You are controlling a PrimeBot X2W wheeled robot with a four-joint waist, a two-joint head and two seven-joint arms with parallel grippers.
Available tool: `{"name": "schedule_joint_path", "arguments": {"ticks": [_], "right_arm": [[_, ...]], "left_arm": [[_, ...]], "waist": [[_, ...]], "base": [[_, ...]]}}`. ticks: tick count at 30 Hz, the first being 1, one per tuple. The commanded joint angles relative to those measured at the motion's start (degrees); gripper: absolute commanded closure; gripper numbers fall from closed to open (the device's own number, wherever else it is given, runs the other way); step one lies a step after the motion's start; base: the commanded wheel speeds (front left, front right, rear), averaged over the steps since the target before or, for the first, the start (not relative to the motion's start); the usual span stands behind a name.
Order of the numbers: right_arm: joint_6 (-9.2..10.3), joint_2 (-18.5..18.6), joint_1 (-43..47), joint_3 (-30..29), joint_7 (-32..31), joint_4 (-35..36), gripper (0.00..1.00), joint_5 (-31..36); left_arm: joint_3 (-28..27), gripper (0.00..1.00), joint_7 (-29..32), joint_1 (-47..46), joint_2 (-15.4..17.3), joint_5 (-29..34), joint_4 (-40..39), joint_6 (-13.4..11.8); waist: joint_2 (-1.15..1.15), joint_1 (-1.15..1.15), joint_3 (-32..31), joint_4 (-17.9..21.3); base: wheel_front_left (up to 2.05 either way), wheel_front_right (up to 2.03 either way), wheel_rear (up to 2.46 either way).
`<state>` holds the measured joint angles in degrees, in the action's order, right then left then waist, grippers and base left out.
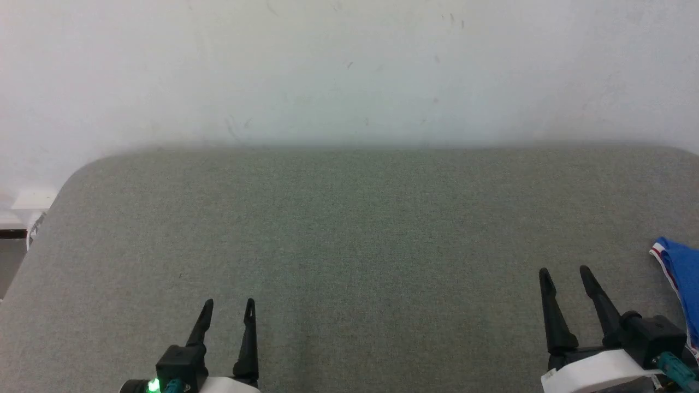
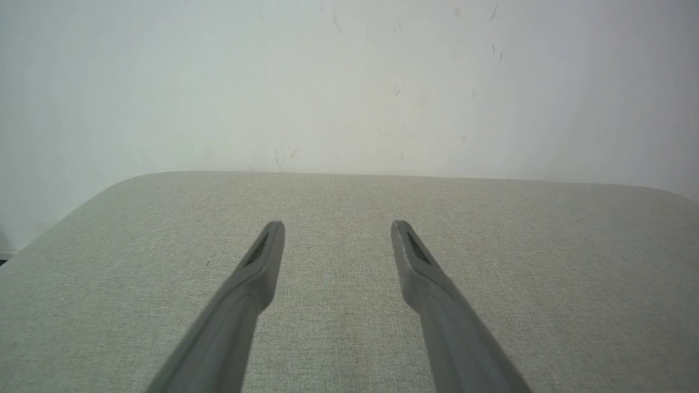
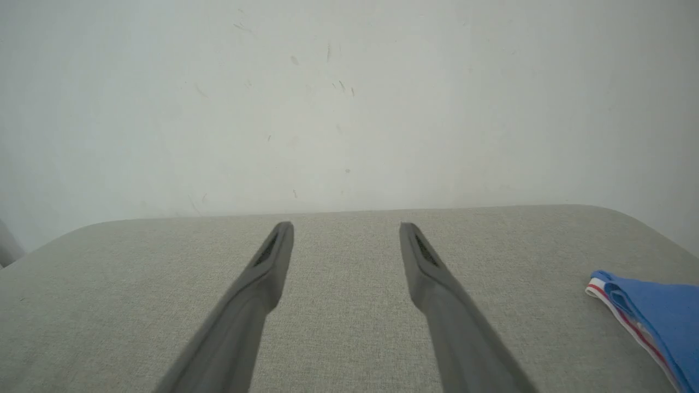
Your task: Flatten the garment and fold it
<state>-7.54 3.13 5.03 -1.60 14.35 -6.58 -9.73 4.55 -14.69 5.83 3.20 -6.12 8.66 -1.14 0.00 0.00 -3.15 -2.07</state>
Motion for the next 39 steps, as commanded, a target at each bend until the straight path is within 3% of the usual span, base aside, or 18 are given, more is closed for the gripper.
{"name": "schedule_joint_path", "arguments": {"ticks": [1, 39], "right_arm": [[0.00, 0.0, 0.0, 0.0, -0.1, 0.0, 1.00, 0.1], [0.01, 0.0, -1.4, 0.5, -4.1, 1.8, 1.00, 2.7]], "left_arm": [[0.0, 1.00, 0.0, 0.0, 0.0, 0.0, 0.0, 0.0], [-1.3, 1.00, 4.1, -1.6, -0.1, 1.7, -2.4, 0.3]], "waist": [[0.00, 0.00, 0.0, 0.0], [0.00, 0.00, 0.9, 0.6]], "base": [[0.00, 0.00, 0.00], [0.00, 0.00, 0.00]]}}
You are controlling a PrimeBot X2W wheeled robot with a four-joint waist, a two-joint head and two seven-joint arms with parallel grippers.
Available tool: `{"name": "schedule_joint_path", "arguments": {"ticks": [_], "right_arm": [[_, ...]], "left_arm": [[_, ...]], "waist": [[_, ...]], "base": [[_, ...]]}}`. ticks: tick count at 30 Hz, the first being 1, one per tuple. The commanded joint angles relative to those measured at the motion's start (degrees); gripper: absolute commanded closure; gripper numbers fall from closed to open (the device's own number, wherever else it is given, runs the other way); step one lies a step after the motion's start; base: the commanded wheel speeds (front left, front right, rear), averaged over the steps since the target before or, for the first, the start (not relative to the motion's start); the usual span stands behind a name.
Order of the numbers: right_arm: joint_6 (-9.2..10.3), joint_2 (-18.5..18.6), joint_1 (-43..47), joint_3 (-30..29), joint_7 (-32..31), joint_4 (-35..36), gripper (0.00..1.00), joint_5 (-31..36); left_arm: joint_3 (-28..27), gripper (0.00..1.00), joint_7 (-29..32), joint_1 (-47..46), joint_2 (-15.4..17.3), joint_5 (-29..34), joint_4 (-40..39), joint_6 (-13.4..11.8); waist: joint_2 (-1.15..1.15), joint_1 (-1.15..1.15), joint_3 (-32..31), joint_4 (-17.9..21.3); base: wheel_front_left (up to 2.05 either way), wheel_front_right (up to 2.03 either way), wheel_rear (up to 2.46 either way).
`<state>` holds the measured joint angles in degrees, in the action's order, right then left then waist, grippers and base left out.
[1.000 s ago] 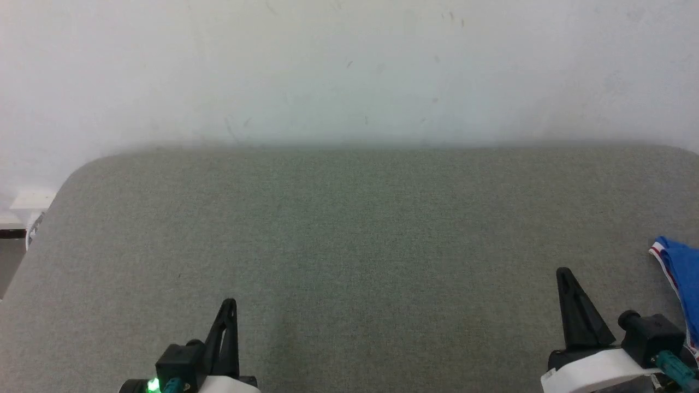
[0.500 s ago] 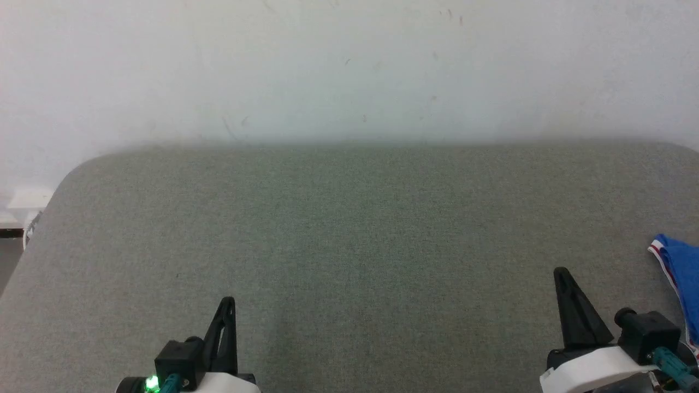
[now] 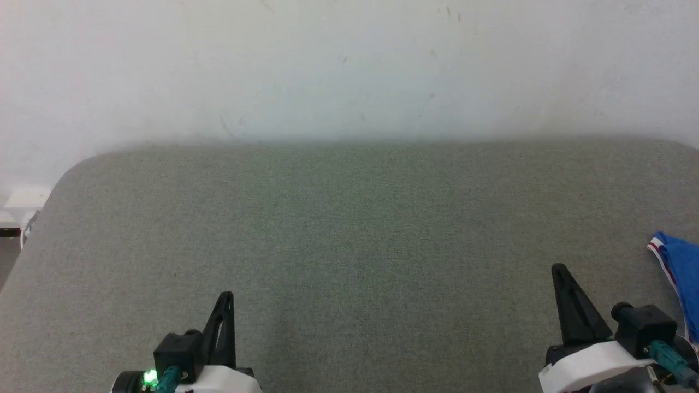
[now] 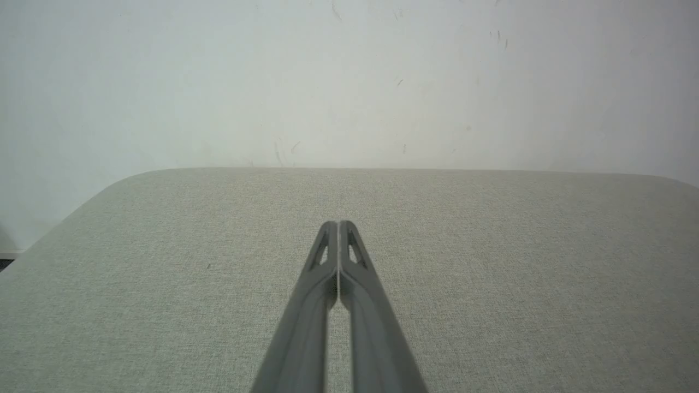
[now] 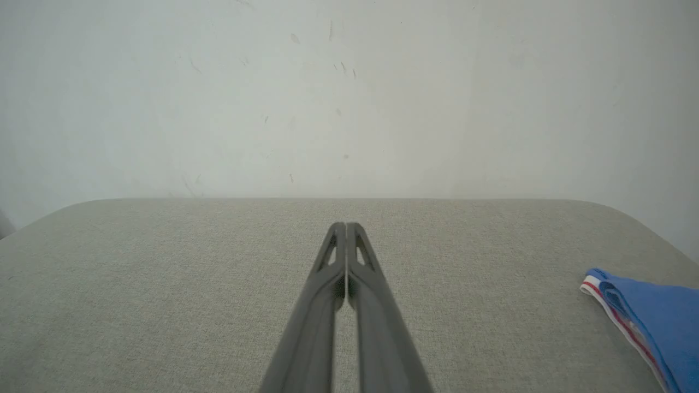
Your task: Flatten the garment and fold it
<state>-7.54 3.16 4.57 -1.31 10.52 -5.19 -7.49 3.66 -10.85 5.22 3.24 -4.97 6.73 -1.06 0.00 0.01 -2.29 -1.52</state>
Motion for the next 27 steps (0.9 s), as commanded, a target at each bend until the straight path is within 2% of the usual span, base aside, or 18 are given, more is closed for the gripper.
{"name": "schedule_joint_path", "arguments": {"ticks": [1, 27], "right_arm": [[0.02, -0.1, -1.0, 0.2, -0.4, 0.5, 1.00, 0.6], [0.03, -0.1, -2.0, 0.5, -3.3, 1.8, 1.00, 2.6]], "left_arm": [[-0.4, 1.00, 0.4, -1.0, -0.1, 0.6, -0.5, 0.3], [-1.4, 1.00, 3.4, -2.3, -0.2, 1.9, -2.3, 0.5]], "waist": [[0.00, 0.00, 0.0, 0.0], [0.00, 0.00, 0.7, 0.5]], "base": [[0.00, 0.00, 0.00], [0.00, 0.00, 0.00]]}}
